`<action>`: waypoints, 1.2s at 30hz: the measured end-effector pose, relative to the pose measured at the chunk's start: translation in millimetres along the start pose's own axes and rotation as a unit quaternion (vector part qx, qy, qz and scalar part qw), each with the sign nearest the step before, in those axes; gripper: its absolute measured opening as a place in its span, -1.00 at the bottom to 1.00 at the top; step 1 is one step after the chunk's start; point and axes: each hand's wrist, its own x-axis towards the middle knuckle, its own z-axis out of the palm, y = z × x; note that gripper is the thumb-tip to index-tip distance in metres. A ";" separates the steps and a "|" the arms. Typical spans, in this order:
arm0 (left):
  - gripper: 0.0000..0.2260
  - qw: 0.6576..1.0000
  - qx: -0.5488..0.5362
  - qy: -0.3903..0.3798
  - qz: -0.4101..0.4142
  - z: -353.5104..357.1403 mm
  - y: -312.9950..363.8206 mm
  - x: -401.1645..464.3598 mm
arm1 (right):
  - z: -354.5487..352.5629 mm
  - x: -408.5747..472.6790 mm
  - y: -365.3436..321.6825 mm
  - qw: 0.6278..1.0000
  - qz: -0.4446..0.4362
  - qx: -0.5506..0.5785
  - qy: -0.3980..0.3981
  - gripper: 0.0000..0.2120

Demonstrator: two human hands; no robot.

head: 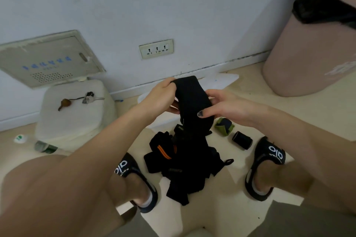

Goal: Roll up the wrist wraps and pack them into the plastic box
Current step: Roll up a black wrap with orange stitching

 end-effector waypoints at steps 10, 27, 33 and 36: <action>-0.77 0.978 0.197 -0.036 -0.057 1.6 -12.7 27.9 | -16.4 -3.5 -4.7 0.990 0.042 0.129 0.049 -0.81; -0.67 0.966 -0.027 -0.248 -0.072 32.4 4.3 23.4 | -39.3 -0.5 -18.4 0.924 -0.007 0.293 0.247 -0.71; -0.67 0.947 0.033 -0.316 -0.054 28.6 -5.0 17.6 | -44.4 -0.9 -17.0 0.911 -0.023 0.342 0.230 -0.68; -0.69 0.922 0.076 -0.370 -0.080 32.6 -10.3 10.4 | -48.5 -2.2 -15.9 0.919 -0.011 0.341 0.198 -0.80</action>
